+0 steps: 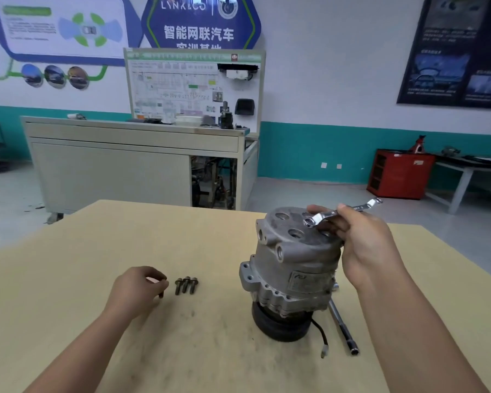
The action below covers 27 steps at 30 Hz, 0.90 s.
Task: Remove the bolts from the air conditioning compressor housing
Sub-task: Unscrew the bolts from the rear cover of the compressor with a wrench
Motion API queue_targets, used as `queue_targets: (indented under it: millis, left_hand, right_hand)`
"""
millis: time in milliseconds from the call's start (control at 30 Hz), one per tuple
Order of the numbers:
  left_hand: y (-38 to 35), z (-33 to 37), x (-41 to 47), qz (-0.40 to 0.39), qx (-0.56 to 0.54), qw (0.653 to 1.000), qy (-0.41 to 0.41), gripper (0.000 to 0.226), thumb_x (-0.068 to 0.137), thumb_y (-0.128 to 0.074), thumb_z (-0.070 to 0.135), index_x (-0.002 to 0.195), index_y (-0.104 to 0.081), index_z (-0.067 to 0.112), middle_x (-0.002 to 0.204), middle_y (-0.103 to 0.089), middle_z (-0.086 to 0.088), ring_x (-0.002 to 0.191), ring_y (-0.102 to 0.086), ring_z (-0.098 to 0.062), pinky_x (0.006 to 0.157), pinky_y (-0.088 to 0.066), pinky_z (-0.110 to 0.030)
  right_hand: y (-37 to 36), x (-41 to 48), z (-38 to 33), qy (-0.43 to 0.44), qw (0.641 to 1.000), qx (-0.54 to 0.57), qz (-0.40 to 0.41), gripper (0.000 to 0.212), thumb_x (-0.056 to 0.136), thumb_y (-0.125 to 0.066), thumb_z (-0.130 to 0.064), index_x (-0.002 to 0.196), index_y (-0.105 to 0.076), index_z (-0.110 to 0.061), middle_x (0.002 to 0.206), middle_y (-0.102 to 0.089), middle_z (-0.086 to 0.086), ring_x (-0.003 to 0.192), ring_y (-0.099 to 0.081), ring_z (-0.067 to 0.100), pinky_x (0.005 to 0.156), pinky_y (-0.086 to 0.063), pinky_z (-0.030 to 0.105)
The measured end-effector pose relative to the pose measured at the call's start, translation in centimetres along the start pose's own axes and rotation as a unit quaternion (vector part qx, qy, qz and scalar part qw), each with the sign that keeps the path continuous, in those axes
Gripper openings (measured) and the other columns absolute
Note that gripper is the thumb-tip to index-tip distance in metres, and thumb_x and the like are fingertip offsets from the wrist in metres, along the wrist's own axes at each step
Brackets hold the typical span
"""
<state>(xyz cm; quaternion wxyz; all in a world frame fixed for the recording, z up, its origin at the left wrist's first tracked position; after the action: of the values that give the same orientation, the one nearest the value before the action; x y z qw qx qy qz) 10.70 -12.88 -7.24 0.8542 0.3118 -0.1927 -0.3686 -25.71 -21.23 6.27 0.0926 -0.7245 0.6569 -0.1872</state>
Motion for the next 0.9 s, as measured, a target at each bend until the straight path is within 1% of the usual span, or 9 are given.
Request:
queue_targets:
  millis: [100,167,233,367,533,633,700,800,900]
  left_hand:
    - [-1.0,0.5,0.8,0.003,0.059,0.998,-0.019,0.006,0.083,-0.068,0.022,0.078,-0.069,0.025,0.058,-0.067,0.009,0.057,-0.058,-0.002,0.049,-0.036,-0.021]
    - [-1.4,0.5,1.4,0.007,0.078,0.997,-0.016,0.004,0.084,-0.068,0.023,0.081,-0.069,0.025,0.060,-0.068,0.007,0.061,-0.061,-0.005,0.053,-0.040,-0.021]
    - [-1.7,0.2,1.8,0.010,0.096,0.995,-0.010,0.004,0.084,-0.067,0.024,0.083,-0.071,0.025,0.064,-0.068,0.005,0.069,-0.063,-0.013,0.059,-0.045,-0.024]
    - [-1.7,-0.4,2.0,0.023,0.098,0.995,-0.005,0.007,0.085,-0.066,0.023,0.086,-0.073,0.023,0.061,-0.067,0.007,0.069,-0.062,-0.014,0.056,-0.039,-0.023]
    - [-1.5,-0.9,2.0,0.042,0.093,0.995,-0.008,0.018,0.088,-0.063,0.024,0.103,-0.073,0.022,0.095,-0.072,-0.005,0.092,-0.063,-0.025,0.073,-0.048,-0.029]
    - [-1.1,-0.6,1.4,0.050,0.124,0.991,-0.017,0.024,0.092,-0.058,0.028,0.112,-0.071,0.021,0.109,-0.066,-0.008,0.102,-0.060,-0.028,0.080,-0.047,-0.032]
    - [-0.7,1.3,0.3,0.070,0.113,0.990,-0.049,0.029,0.094,-0.056,0.030,0.118,-0.068,0.020,0.108,-0.055,-0.009,0.099,-0.059,-0.028,0.082,-0.045,-0.033]
    - [-0.1,7.1,-3.4,0.092,-0.006,0.983,-0.159,0.040,0.090,-0.056,0.041,0.125,-0.061,0.022,0.110,-0.050,-0.003,0.094,-0.058,-0.017,0.082,-0.042,-0.030]
    - [-0.8,14.1,-8.8,0.022,-0.133,0.947,-0.292,0.061,0.077,-0.043,0.073,0.133,-0.038,0.050,0.122,-0.043,0.014,0.103,-0.048,0.009,0.085,-0.038,-0.020]
  right_hand:
    - [-0.2,0.0,-0.1,0.001,1.000,-0.005,-0.002,0.029,0.102,-0.036,-0.011,0.088,-0.057,0.002,0.068,-0.073,0.006,0.054,-0.067,0.011,0.045,-0.048,0.016]
    - [-0.3,0.0,-0.1,0.007,1.000,-0.009,-0.001,0.022,0.102,-0.036,-0.011,0.095,-0.054,0.000,0.068,-0.073,0.005,0.055,-0.067,0.010,0.045,-0.048,0.015]
    - [-0.2,0.0,-0.2,0.009,1.000,-0.019,0.001,0.024,0.102,-0.036,-0.010,0.089,-0.055,-0.002,0.067,-0.073,0.005,0.053,-0.066,0.009,0.045,-0.047,0.014]
    - [-0.1,-0.2,-0.1,0.009,0.999,-0.039,0.002,0.024,0.101,-0.037,-0.011,0.084,-0.053,-0.008,0.071,-0.074,0.006,0.052,-0.064,0.010,0.046,-0.047,0.015]
    - [-0.3,-0.5,-0.1,0.018,0.998,-0.055,-0.001,0.019,0.100,-0.039,-0.012,0.085,-0.050,-0.010,0.074,-0.074,0.007,0.059,-0.068,0.014,0.059,-0.049,0.025]
    - [-0.4,-0.6,-0.1,0.020,0.998,-0.058,0.001,0.016,0.100,-0.040,-0.013,0.088,-0.051,-0.009,0.075,-0.074,0.007,0.063,-0.070,0.016,0.058,-0.050,0.027]
    - [-0.4,-0.7,0.0,0.018,0.998,-0.057,0.000,0.016,0.100,-0.041,-0.014,0.090,-0.052,-0.008,0.076,-0.074,0.007,0.064,-0.070,0.017,0.056,-0.051,0.025]
    - [-0.6,-0.8,0.0,0.013,0.999,-0.042,-0.011,0.017,0.100,-0.041,-0.014,0.092,-0.053,-0.005,0.076,-0.074,0.007,0.063,-0.070,0.018,0.053,-0.051,0.024]
    - [-0.8,-1.1,-0.2,0.012,0.999,-0.005,-0.042,0.020,0.101,-0.038,-0.012,0.091,-0.053,-0.001,0.074,-0.074,0.009,0.060,-0.069,0.016,0.050,-0.051,0.019]
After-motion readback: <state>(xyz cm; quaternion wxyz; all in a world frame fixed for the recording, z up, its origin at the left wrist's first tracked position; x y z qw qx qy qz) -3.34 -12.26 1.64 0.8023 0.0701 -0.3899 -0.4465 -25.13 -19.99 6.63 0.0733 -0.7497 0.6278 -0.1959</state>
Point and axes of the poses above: each hand's wrist, its own x-axis towards the middle knuckle, its own y-axis out of the back of the hand, z = x × y, the point moved 10 cm from there along x, towards the middle knuckle
